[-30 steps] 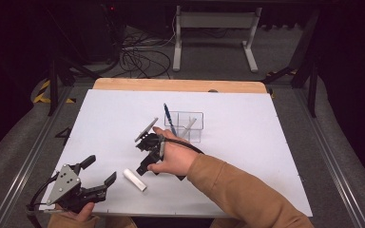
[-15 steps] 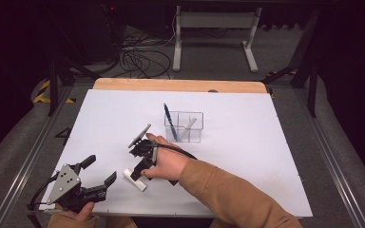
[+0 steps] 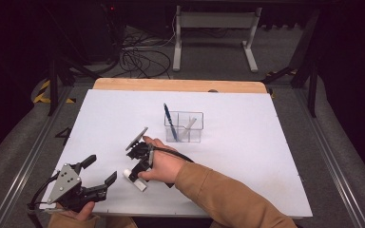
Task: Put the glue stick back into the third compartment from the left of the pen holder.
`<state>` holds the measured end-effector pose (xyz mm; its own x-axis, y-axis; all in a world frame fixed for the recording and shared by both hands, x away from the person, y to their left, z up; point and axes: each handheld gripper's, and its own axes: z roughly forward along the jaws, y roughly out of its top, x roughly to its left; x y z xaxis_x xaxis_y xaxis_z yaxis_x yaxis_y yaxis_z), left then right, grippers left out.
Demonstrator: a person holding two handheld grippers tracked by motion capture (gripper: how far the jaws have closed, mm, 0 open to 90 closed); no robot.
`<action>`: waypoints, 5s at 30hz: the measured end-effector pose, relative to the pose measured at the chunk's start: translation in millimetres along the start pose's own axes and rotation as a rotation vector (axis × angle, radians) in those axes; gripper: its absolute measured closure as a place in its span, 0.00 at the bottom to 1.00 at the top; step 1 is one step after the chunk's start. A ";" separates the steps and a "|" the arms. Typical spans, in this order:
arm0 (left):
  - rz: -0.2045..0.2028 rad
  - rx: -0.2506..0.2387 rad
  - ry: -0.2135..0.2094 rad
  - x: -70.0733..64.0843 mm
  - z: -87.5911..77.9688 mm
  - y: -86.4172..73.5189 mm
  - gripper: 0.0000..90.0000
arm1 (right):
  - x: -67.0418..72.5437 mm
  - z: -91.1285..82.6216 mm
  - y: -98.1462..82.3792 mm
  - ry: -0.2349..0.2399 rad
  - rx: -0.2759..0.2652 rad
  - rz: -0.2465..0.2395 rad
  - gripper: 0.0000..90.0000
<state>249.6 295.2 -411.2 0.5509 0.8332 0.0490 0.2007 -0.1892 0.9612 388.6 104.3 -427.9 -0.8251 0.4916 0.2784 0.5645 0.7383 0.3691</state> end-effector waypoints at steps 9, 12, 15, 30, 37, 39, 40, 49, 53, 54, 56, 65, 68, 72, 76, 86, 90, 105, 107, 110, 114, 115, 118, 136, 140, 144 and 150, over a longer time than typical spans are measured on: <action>0.000 0.000 -0.003 0.1 0.6 0.0 0.17 | 4.2 8.9 1.4 -0.011 0.009 -0.008 0.60; -0.001 -0.001 -0.002 0.1 0.5 0.0 0.17 | 6.2 11.0 3.1 -0.023 0.005 -0.008 0.61; -0.002 0.002 -0.004 0.0 0.7 -0.1 0.17 | 7.4 12.5 4.3 -0.030 0.000 -0.011 0.62; -0.004 -0.001 -0.005 0.4 0.8 0.0 0.17 | 16.8 15.6 4.9 -0.074 0.003 0.009 0.75; -0.001 -0.001 -0.006 0.5 1.2 0.2 0.17 | 16.5 15.5 4.9 -0.076 0.001 0.034 0.75; -0.002 -0.001 -0.007 0.6 1.4 0.1 0.17 | 16.6 15.2 4.9 -0.071 0.001 0.044 0.75; -0.003 0.000 -0.008 0.6 1.5 0.1 0.17 | 16.6 15.1 5.0 -0.070 0.001 0.049 0.75; -0.006 -0.003 -0.008 1.1 1.5 -0.1 0.17 | 14.2 11.7 4.6 -0.047 0.028 0.079 0.75; -0.004 0.001 -0.011 0.3 2.4 -0.1 0.17 | 12.7 5.9 3.1 -0.042 0.016 0.072 0.75; -0.002 -0.001 -0.009 0.4 2.4 0.1 0.17 | 12.2 3.2 2.8 -0.041 0.013 0.069 0.75; -0.005 -0.001 -0.009 0.9 2.4 0.1 0.17 | 11.2 -2.7 2.2 -0.041 -0.001 0.070 0.75; -0.004 0.001 -0.011 0.4 3.6 0.4 0.17 | 5.0 -20.7 -3.3 -0.043 -0.054 0.077 0.75; -0.002 0.000 -0.010 0.5 3.4 0.6 0.17 | 4.6 -23.7 -4.7 -0.037 -0.057 0.086 0.75; -0.004 0.001 -0.011 0.7 3.7 0.4 0.17 | 4.0 -27.8 -7.4 -0.039 -0.068 0.066 0.75; -0.001 -0.001 -0.011 0.6 3.7 0.7 0.17 | 4.1 -33.2 -10.9 -0.042 -0.091 0.062 0.75; 0.001 0.000 -0.012 0.1 5.0 1.2 0.17 | -1.2 -46.4 -20.2 -0.053 -0.143 0.067 0.75; 0.003 0.001 -0.012 0.2 5.3 1.3 0.17 | -3.3 -55.1 -22.9 -0.057 -0.174 0.067 0.75; -0.001 0.002 -0.014 -0.5 6.4 1.5 0.17 | -11.7 -91.8 -32.3 -0.081 -0.316 0.066 0.75; -0.001 0.002 -0.014 -0.5 6.6 1.5 0.17 | -13.1 -95.9 -33.6 -0.086 -0.335 0.065 0.75; -0.001 0.003 -0.015 -0.4 6.8 1.5 0.17 | -14.9 -102.3 -35.5 -0.089 -0.364 0.064 0.75; -0.003 0.002 -0.015 -0.1 6.6 1.5 0.17 | -16.9 -110.8 -37.8 -0.091 -0.402 0.062 0.75; -0.003 0.002 -0.015 0.0 6.6 1.5 0.17 | -17.4 -112.6 -38.4 -0.094 -0.412 0.063 0.75; -0.002 0.002 -0.014 -0.1 6.6 1.5 0.17 | -18.9 -118.2 -40.4 -0.099 -0.437 0.064 0.75; -0.008 0.004 -0.014 -0.1 7.2 1.5 0.17 | -38.7 -156.3 -57.7 -0.140 -0.580 0.108 0.75; -0.008 0.003 -0.013 -0.3 7.4 1.5 0.17 | -44.6 -163.5 -62.6 -0.149 -0.609 0.122 0.75; -0.009 0.003 -0.013 -0.3 7.5 1.5 0.17 | -50.6 -171.1 -67.3 -0.159 -0.627 0.142 0.75; -0.008 0.001 -0.014 -0.4 7.8 1.6 0.17 | -60.3 -182.8 -74.6 -0.178 -0.663 0.169 0.75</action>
<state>255.9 290.6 -411.8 0.5604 0.8274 0.0376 0.2060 -0.1832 0.9613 400.7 -64.8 -310.1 -0.6841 0.6849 0.2510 0.5340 0.2359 0.8119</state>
